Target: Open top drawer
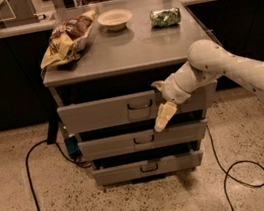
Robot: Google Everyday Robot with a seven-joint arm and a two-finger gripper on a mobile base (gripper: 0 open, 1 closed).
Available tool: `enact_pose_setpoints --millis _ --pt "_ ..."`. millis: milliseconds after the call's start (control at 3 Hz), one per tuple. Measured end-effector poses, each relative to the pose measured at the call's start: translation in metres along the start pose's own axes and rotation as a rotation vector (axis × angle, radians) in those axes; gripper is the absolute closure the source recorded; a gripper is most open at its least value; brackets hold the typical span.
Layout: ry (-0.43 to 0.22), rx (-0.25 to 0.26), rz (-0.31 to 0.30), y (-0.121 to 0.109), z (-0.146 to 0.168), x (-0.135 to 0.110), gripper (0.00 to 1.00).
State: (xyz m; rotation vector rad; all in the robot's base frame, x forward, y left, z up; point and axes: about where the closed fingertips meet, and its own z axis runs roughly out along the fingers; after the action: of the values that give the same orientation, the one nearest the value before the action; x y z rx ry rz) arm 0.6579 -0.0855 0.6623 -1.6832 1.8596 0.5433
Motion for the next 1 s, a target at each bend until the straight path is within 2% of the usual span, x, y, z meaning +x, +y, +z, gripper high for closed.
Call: enact_pose_setpoints --millis 1000 --pt "-0.006 -0.039 0.030 0.017 -0.001 0.000 0.00"
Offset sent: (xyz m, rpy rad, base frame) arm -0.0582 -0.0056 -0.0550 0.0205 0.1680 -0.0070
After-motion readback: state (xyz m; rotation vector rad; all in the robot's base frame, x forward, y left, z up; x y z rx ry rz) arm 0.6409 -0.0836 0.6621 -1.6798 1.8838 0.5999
